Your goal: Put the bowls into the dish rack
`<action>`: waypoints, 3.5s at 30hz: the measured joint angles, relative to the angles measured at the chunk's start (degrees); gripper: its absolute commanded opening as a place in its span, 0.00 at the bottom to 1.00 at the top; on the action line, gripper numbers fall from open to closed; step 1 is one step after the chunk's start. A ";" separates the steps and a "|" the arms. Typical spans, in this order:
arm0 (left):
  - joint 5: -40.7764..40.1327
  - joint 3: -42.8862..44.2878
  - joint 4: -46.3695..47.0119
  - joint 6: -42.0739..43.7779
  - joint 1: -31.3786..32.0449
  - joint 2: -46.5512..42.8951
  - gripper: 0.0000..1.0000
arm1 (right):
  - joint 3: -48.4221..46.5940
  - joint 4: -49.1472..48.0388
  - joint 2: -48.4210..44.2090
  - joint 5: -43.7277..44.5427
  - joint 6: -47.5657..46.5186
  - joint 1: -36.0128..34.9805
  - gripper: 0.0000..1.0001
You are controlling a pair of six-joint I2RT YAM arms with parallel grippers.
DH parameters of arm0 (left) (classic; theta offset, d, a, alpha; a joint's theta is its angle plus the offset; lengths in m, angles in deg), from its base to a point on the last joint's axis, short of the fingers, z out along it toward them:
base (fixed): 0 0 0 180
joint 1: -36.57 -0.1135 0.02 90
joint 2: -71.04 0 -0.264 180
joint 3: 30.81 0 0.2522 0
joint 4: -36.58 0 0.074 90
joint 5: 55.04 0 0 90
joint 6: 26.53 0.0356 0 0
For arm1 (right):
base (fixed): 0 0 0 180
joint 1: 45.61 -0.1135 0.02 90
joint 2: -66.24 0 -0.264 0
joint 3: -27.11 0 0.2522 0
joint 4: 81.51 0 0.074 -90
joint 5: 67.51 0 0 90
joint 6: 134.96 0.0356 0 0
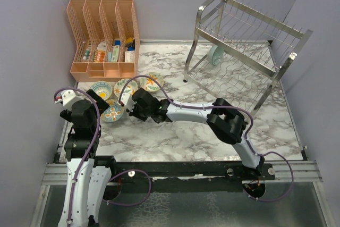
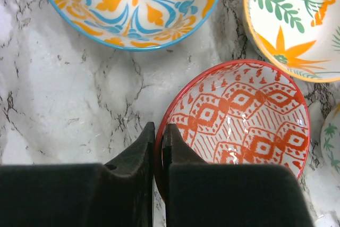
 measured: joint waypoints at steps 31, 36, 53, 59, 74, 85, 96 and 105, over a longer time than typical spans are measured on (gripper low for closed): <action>0.09 0.00 -0.02 0.02 -0.37 -0.33 0.99 | 46.14 -23.43 -39.06 -20.37 40.17 17.18 0.01; 0.09 0.00 -0.02 0.02 -0.37 -0.33 0.99 | 52.83 -31.82 -42.27 -22.51 49.00 20.98 0.01; 0.13 0.00 -0.02 0.04 -0.37 -0.31 0.99 | 54.64 -45.99 -44.17 -29.00 68.39 35.74 0.01; 0.20 0.00 -0.02 0.04 -0.39 -0.31 0.99 | 55.52 -52.72 -44.17 -27.96 74.18 40.11 0.01; 0.39 0.00 0.02 0.09 -0.46 0.04 0.99 | 60.15 -72.06 -35.56 -22.14 85.53 47.04 0.01; 1.31 0.00 0.07 0.26 -0.48 0.70 0.99 | 58.64 -85.64 -27.67 -16.72 89.42 50.84 0.01; 1.86 0.00 0.15 0.33 -0.48 2.05 0.99 | 55.80 -89.81 -17.57 -9.79 90.88 54.18 0.01; 2.58 0.00 0.20 0.52 -0.76 3.41 0.99 | 54.16 -89.83 -13.77 -4.72 90.99 56.78 0.01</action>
